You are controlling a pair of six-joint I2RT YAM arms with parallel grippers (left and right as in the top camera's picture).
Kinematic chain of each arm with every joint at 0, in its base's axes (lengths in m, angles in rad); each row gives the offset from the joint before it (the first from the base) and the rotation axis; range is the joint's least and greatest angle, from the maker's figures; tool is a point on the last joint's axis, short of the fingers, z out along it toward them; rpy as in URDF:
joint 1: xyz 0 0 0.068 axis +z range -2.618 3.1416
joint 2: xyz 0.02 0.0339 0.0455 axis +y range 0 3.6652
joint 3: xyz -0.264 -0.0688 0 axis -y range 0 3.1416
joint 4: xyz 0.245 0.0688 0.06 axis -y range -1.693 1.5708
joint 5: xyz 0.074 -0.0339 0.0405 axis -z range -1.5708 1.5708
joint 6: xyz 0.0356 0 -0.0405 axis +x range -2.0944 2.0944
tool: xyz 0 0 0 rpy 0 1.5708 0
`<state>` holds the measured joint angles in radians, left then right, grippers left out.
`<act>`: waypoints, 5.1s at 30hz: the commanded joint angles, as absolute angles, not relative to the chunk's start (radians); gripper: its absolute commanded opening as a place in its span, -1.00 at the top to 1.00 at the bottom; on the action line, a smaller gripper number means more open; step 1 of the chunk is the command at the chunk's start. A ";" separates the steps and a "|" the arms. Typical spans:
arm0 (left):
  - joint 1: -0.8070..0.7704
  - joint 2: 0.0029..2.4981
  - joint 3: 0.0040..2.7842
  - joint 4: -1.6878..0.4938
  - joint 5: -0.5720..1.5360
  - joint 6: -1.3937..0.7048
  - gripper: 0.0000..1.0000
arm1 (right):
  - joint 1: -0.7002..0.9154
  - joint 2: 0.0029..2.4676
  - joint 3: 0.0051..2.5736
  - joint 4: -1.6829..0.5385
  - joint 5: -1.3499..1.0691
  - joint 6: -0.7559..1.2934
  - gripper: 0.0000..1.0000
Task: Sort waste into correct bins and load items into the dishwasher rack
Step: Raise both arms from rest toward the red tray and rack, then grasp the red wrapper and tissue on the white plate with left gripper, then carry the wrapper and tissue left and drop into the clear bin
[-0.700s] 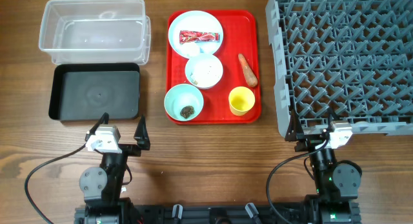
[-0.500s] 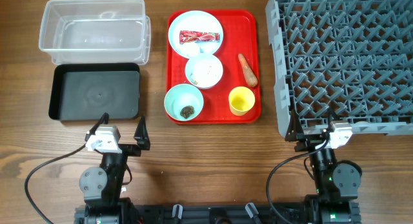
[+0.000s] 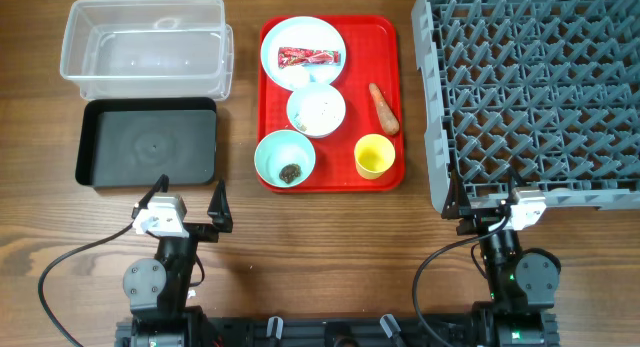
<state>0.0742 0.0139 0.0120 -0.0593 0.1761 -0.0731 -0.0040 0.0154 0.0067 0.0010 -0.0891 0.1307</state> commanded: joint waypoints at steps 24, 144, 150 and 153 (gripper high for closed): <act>0.081 0.003 0.006 -0.060 0.175 -0.087 -1.00 | 0.003 0.009 0.005 0.011 -0.141 0.466 -0.99; -0.003 2.083 2.015 -0.821 0.065 -0.250 0.92 | 0.002 1.137 1.093 -0.641 -0.517 0.029 -0.99; 0.060 2.159 2.015 -0.785 0.017 -0.270 0.75 | 0.002 1.142 1.093 -0.641 -0.517 0.030 -1.00; 0.071 2.196 2.015 -0.751 -0.018 -0.270 0.13 | 0.002 1.142 1.093 -0.641 -0.517 0.030 -0.99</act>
